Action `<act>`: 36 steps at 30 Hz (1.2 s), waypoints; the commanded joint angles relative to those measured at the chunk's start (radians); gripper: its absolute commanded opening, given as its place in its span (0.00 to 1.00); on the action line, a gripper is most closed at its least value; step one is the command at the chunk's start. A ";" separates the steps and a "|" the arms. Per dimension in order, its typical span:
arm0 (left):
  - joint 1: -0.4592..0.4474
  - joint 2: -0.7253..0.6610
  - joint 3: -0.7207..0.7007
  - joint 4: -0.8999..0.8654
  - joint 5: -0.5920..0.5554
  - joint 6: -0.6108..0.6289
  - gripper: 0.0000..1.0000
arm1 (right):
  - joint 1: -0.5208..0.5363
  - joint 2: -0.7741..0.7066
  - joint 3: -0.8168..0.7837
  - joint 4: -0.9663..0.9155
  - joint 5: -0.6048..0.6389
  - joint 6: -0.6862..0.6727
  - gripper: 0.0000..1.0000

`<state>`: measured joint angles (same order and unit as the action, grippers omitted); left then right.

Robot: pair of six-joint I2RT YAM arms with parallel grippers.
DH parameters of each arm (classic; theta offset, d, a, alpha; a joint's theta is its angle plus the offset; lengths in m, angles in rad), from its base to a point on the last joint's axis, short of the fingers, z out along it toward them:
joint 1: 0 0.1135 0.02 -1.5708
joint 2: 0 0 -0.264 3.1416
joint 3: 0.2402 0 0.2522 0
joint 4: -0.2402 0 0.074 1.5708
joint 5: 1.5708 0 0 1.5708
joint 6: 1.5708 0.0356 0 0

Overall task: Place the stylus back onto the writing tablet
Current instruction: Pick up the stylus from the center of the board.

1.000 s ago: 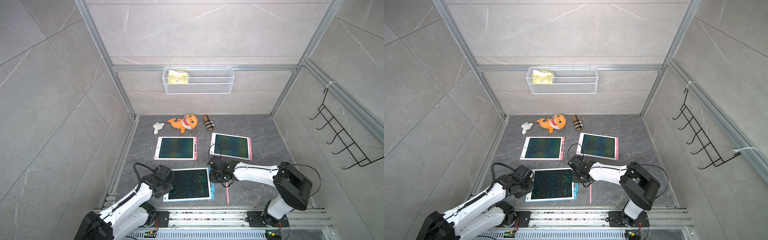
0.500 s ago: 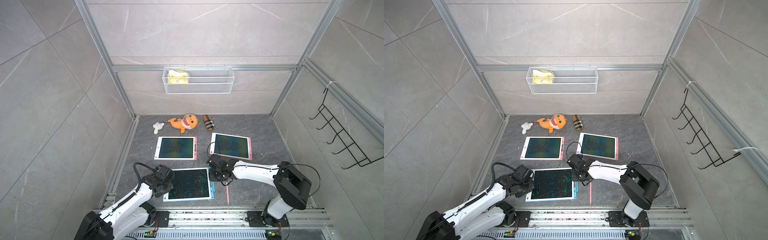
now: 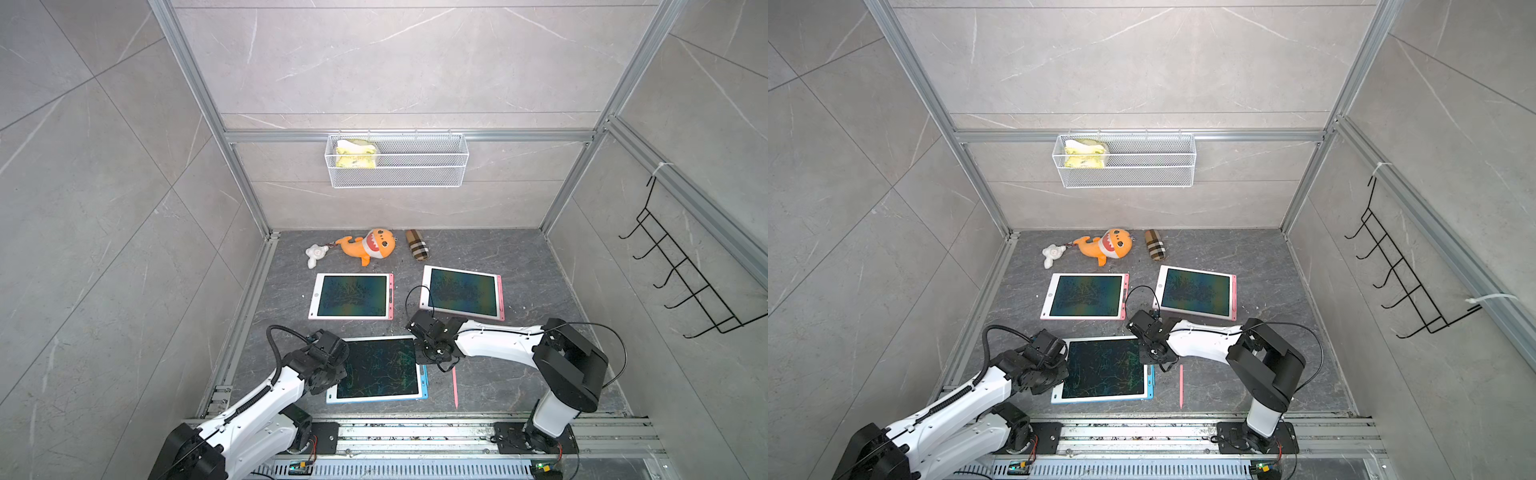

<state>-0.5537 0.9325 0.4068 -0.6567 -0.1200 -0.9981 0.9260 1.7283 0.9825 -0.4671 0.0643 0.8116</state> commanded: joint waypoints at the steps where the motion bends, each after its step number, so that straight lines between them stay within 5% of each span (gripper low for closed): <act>1: 0.006 0.006 -0.033 -0.022 0.019 0.003 0.11 | 0.003 -0.001 -0.027 -0.053 0.039 -0.006 0.16; 7: 0.005 0.009 -0.034 -0.018 0.018 0.002 0.11 | 0.003 -0.031 -0.041 0.019 -0.021 -0.021 0.18; 14: 0.006 0.004 -0.041 -0.020 0.023 -0.002 0.11 | 0.003 -0.033 -0.042 0.042 -0.055 -0.020 0.08; 36: 0.006 -0.001 -0.051 -0.009 0.030 -0.004 0.11 | 0.003 -0.068 -0.013 0.006 -0.059 -0.018 0.00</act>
<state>-0.5537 0.9192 0.3950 -0.6483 -0.1089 -0.9985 0.9257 1.6867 0.9604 -0.4461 0.0071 0.7860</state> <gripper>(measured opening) 0.109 0.062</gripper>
